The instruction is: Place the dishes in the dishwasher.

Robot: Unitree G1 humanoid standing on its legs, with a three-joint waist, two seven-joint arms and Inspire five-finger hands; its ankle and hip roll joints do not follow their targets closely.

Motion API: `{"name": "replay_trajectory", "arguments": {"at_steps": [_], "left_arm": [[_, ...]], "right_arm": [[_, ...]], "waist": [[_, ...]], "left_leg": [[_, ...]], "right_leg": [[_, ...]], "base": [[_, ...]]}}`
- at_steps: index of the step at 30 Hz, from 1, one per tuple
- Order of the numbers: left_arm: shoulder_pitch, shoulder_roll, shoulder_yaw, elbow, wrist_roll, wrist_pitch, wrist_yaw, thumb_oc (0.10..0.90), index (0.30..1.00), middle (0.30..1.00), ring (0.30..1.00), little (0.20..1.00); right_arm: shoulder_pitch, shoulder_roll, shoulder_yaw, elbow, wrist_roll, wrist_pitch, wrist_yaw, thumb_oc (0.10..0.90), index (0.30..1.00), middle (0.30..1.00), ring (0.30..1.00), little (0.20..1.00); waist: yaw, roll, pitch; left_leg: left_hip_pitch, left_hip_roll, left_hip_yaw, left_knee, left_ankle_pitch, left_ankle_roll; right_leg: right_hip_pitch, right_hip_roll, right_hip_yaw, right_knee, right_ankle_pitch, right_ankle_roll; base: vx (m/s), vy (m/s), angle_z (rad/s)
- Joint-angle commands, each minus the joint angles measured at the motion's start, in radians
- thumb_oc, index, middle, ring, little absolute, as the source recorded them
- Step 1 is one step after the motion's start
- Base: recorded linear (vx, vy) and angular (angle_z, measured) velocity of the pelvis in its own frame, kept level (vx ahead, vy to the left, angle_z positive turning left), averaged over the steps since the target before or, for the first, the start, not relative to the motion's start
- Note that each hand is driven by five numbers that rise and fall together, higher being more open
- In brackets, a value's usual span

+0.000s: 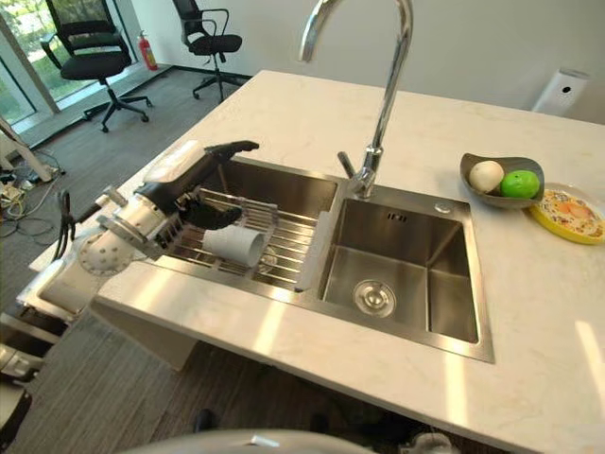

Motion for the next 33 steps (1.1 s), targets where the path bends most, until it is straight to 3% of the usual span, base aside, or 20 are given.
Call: {"name": "replay_trajectory", "arguments": {"at_steps": [1,3,4,8,9,10,11,12,13,17,24,33], "left_arm": [[-0.135,0.037,0.045,-0.03,-0.078,-0.032,0.035,0.8,0.9,0.9,0.9,0.9],[-0.16,0.006,-0.003,-0.014,-0.102,-0.027,0.015,0.8,0.9,0.9,0.9,0.9],[-0.201,-0.005,-0.038,-0.024,-0.039,-0.021,0.017,0.8,0.9,0.9,0.9,0.9],[-0.213,-0.018,-0.06,-0.051,0.015,-0.023,0.024,0.8,0.9,0.9,0.9,0.9],[-0.203,-0.016,-0.046,-0.073,0.005,-0.01,0.007,0.8,0.9,0.9,0.9,0.9],[-0.208,0.0,-0.043,-0.085,-0.001,-0.004,-0.012,0.8,0.9,0.9,0.9,0.9],[-0.198,0.017,-0.035,-0.104,-0.022,-0.002,-0.026,0.8,0.9,0.9,0.9,0.9],[-0.202,0.028,-0.036,-0.109,-0.033,-0.004,-0.039,0.8,0.9,0.9,0.9,0.9],[-0.2,0.032,-0.054,-0.116,-0.067,0.006,-0.083,0.8,0.9,0.9,0.9,0.9],[-0.151,0.041,-0.009,-0.144,-0.124,0.021,-0.112,0.8,0.9,0.9,0.9,0.9],[-0.042,0.058,0.053,-0.225,-0.224,0.055,-0.188,0.8,0.9,0.9,0.9,0.9],[-0.046,0.061,0.024,-0.224,-0.163,0.087,-0.228,0.8,0.9,0.9,0.9,0.9]], "right_arm": [[-0.013,-0.011,-0.011,-0.012,0.012,-0.028,0.01,0.8,0.9,0.9,0.9,0.9],[-0.033,-0.011,-0.028,-0.012,0.023,-0.023,-0.003,0.8,0.9,0.9,0.9,0.9],[-0.037,-0.002,-0.065,-0.006,0.055,-0.021,-0.023,0.8,0.9,0.9,0.9,0.9],[-0.036,0.013,-0.069,-0.011,0.062,-0.024,-0.016,0.8,0.9,0.9,0.9,0.9],[-0.062,0.029,-0.014,-0.036,0.009,-0.022,-0.02,0.8,0.9,0.9,0.9,0.9],[-0.074,0.03,0.0,-0.038,0.004,-0.018,-0.015,0.8,0.9,0.9,0.9,0.9],[-0.074,0.029,0.007,-0.04,-0.004,-0.017,-0.016,0.8,0.9,0.9,0.9,0.9],[-0.076,0.031,0.01,-0.037,-0.009,-0.015,-0.012,0.8,0.9,0.9,0.9,0.9],[-0.068,0.029,0.021,-0.021,-0.022,-0.014,-0.008,0.8,0.9,0.9,0.9,0.9],[-0.051,0.026,0.026,-0.011,-0.047,-0.003,0.0,0.8,0.9,0.9,0.9,0.9],[-0.029,0.032,0.003,0.023,-0.043,0.012,0.015,0.8,0.9,0.9,0.9,0.9],[-0.036,0.064,0.054,0.024,-0.077,0.021,0.051,0.8,0.9,0.9,0.9,0.9]], "waist": [[-0.032,0.029,-0.079],[-0.041,0.035,-0.091],[-0.047,0.028,-0.096],[-0.048,0.029,-0.081],[-0.026,0.048,-0.063],[-0.028,0.05,-0.067],[-0.016,0.035,-0.061],[-0.009,0.033,-0.063],[-0.008,0.016,-0.082],[0.011,0.01,-0.098],[0.008,0.003,-0.102],[0.014,0.001,-0.093]], "left_leg": [[-0.063,-0.04,0.062,-0.002,0.058,0.043],[-0.04,-0.08,0.079,-0.002,0.033,0.055],[-0.027,-0.115,0.118,-0.002,0.003,0.077],[-0.021,-0.126,0.14,-0.002,-0.008,0.099],[-0.015,-0.124,0.18,-0.002,-0.013,0.111],[-0.018,-0.133,0.185,-0.002,-0.013,0.113],[0.002,-0.141,0.21,-0.002,-0.022,0.108],[-0.004,-0.143,0.208,-0.002,-0.011,0.107],[-0.005,-0.147,0.218,-0.002,-0.015,0.108],[0.007,-0.137,0.236,0.006,-0.018,0.098],[0.047,-0.127,0.248,-0.002,-0.026,0.098],[0.052,-0.122,0.242,-0.002,-0.034,0.1]], "right_leg": [[0.08,-0.081,-0.019,0.056,-0.154,0.124],[0.058,-0.136,-0.012,0.083,-0.136,0.158],[0.01,-0.168,0.03,0.148,-0.117,0.176],[-0.069,-0.168,0.038,0.265,-0.081,0.188],[-0.138,-0.155,-0.108,0.363,-0.099,0.172],[-0.15,-0.112,-0.125,0.373,-0.125,0.16],[-0.132,-0.154,-0.202,0.311,-0.124,0.162],[-0.113,-0.162,-0.213,0.275,-0.117,0.158],[-0.069,-0.166,-0.186,0.178,-0.104,0.154],[-0.008,-0.168,-0.188,0.041,-0.071,0.164],[0.029,-0.168,-0.169,0.028,-0.065,0.159],[0.032,-0.17,-0.164,0.026,-0.067,0.161]], "base": [[0.09,0.288,-0.32],[0.12,0.41,-0.52],[0.05,0.296,-0.73],[-0.05,0.194,-0.69],[-0.11,0.29,-0.78],[-0.1,0.293,-0.94],[-0.03,0.079,-0.89],[0.01,-0.053,-0.73],[0.0,-0.056,-0.48],[0.04,-0.058,-0.01],[0.04,-0.026,-0.2],[0.0,0.0,0.0]]}}
